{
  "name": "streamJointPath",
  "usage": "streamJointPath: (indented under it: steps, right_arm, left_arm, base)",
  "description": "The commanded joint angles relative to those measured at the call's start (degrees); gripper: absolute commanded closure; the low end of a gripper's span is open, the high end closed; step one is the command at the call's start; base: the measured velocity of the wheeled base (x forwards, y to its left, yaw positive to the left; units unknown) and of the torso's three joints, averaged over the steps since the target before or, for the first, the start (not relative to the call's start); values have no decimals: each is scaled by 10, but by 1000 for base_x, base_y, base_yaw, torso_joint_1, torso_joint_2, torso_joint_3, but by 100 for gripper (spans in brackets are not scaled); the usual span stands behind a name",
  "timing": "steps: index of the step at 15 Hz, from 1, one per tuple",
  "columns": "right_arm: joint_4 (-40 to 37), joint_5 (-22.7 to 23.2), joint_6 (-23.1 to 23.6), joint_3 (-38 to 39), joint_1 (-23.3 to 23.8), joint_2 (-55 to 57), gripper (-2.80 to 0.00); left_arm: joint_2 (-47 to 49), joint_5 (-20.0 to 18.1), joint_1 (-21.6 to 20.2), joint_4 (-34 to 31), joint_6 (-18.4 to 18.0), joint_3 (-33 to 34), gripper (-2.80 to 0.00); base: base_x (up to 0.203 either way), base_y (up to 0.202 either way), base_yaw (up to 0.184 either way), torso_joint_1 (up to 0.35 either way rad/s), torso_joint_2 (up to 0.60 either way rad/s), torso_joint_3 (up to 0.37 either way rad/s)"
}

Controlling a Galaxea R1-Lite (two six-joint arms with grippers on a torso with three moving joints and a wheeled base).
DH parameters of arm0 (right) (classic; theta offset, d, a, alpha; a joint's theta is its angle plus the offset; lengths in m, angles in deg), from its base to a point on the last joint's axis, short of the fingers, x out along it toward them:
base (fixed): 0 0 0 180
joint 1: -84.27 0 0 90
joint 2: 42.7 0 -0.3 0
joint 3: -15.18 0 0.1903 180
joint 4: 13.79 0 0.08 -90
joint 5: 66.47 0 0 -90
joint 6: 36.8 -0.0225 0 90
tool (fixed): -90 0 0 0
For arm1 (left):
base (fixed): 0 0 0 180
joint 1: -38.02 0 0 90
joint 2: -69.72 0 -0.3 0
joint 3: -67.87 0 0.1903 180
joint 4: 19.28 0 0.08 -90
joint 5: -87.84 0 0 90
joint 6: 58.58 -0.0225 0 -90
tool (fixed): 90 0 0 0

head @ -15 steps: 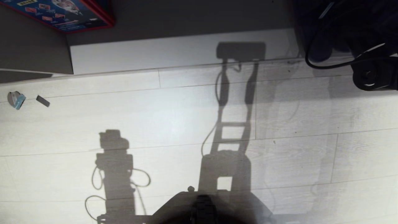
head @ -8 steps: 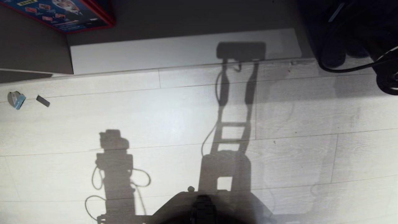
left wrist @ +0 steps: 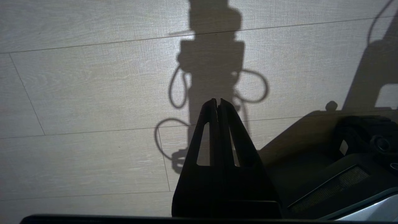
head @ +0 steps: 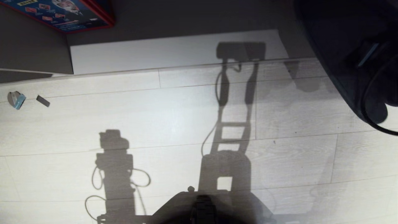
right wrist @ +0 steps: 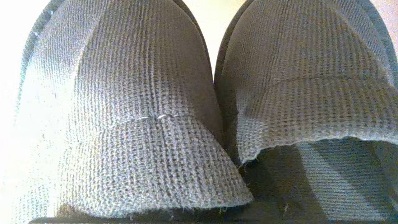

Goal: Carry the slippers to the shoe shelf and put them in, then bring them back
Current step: Place the slippers on the floor

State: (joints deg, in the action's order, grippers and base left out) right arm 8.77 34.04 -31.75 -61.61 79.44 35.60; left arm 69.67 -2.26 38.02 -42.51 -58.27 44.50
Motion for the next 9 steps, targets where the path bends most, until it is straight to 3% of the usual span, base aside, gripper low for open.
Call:
streamJointPath:
  steps: [1,5,9]
  right_arm:
    - [-22,2,3,77,-11,-119,0]
    - [-68,-1,7,200,-15,-260,0]
    - [-150,-5,7,265,-16,-420,0]
  left_arm:
    - [0,0,0,0,0,0,0]
    - [0,0,0,0,0,0,0]
    - [0,0,0,0,0,0,0]
  base:
    - [0,0,0,0,0,0]
    - [0,0,0,0,0,0]
    - [0,0,0,0,0,0]
